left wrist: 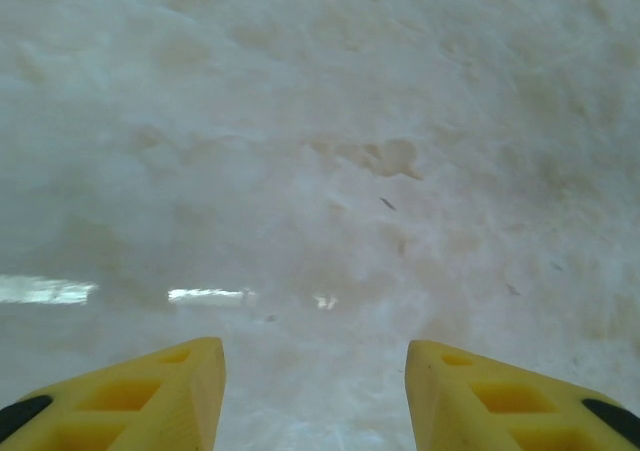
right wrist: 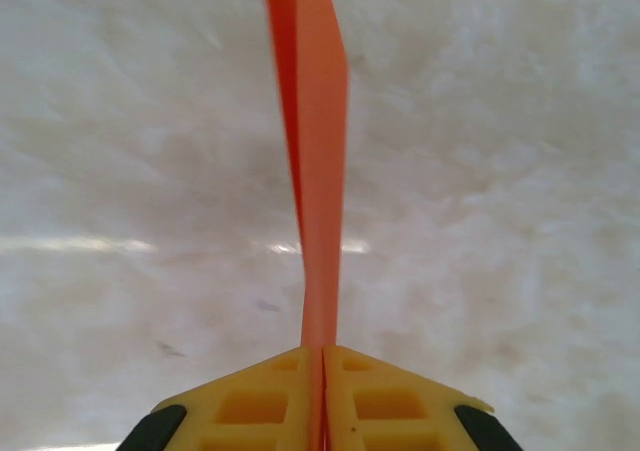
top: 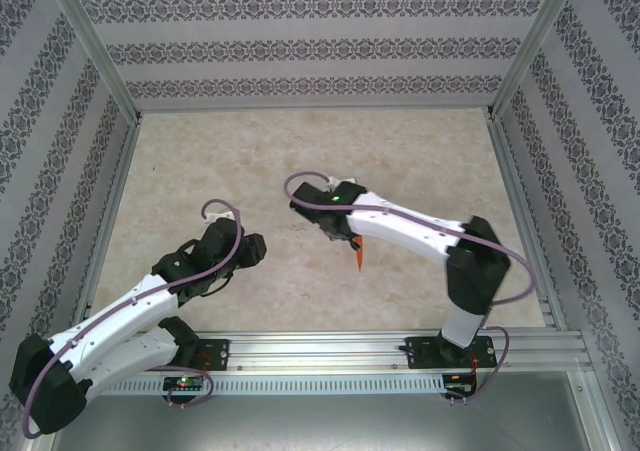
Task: Fold a paper plane with a square sheet of paper (pick it up from the middle)
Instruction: Turn over the paper at the center of the table.
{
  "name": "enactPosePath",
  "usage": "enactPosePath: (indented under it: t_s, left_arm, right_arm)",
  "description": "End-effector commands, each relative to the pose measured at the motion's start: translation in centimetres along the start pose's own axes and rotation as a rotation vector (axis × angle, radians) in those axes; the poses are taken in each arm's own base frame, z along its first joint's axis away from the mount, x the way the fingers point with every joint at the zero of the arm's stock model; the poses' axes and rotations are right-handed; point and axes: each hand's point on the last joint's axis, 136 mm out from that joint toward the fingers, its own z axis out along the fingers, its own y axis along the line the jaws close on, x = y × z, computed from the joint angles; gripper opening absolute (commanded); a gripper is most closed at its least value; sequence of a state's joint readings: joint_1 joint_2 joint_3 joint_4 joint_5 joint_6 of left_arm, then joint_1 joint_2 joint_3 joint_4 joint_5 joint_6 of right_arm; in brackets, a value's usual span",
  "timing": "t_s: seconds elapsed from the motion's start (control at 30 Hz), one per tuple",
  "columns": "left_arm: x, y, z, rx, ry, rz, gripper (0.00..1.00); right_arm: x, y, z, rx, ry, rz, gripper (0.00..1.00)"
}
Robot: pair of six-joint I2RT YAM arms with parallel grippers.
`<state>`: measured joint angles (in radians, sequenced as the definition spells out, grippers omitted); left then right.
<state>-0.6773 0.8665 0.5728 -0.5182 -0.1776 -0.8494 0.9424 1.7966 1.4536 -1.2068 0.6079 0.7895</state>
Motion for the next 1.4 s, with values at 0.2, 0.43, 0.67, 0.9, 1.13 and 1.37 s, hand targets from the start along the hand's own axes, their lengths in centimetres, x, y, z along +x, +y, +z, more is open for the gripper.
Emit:
enactPosePath:
  t_s: [0.2,0.43,0.67,0.9,1.13,1.37]
  left_arm:
    - [-1.0,4.0,-1.9,-0.124,-0.113,-0.067,0.54]
    - [-0.7,4.0,-1.7,-0.114,-0.102,-0.068,0.55]
    - [-0.7,3.9,-1.8,-0.113,-0.1,-0.066,0.55]
    - [-0.7,3.9,-2.0,-0.111,-0.095,-0.064,0.55]
    - [-0.8,3.4,-2.1,-0.091,-0.088,-0.047,0.55]
    - [0.0,3.0,-1.5,-0.077,-0.045,-0.04,0.56]
  right_arm:
    - [2.4,5.7,1.4,0.154,0.081,-0.277,0.15]
    - [3.8,10.8,2.5,-0.003,0.126,-0.234,0.18]
    - [5.4,14.6,2.9,-0.14,0.177,-0.233,0.24]
    - [4.8,18.1,0.0,-0.399,0.142,-0.142,0.5]
    - [2.8,18.0,-4.9,-0.64,0.039,-0.055,0.76]
    - [3.7,16.9,-6.3,-0.891,0.016,0.021,0.81]
